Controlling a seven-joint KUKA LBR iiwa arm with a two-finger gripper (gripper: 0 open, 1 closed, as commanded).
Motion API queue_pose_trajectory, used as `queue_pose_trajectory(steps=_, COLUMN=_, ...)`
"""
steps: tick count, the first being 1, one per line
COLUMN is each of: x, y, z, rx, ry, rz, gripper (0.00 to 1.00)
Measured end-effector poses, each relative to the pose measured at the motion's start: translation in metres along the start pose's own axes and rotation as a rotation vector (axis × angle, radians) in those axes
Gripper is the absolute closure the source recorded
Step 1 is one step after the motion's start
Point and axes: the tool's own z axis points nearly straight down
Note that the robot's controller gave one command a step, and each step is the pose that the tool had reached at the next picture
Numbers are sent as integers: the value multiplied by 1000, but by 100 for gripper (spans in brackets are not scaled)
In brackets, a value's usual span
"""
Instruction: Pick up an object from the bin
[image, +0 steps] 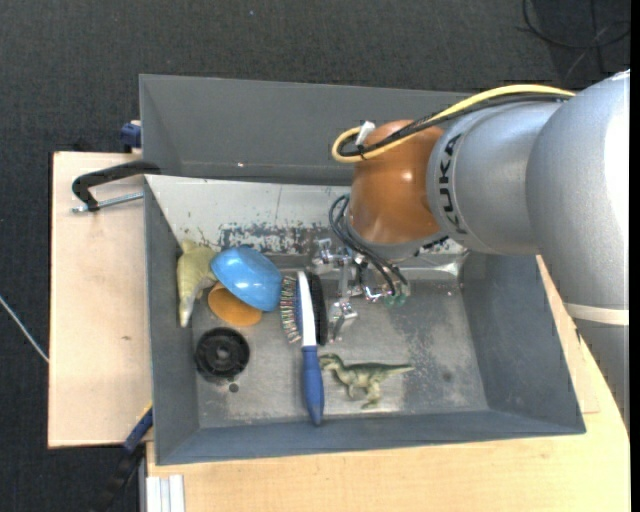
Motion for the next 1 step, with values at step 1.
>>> queue_pose_trajectory(steps=1, x=-5, y=60, z=-9, rx=9, ry=-1, rz=-174, gripper=0)
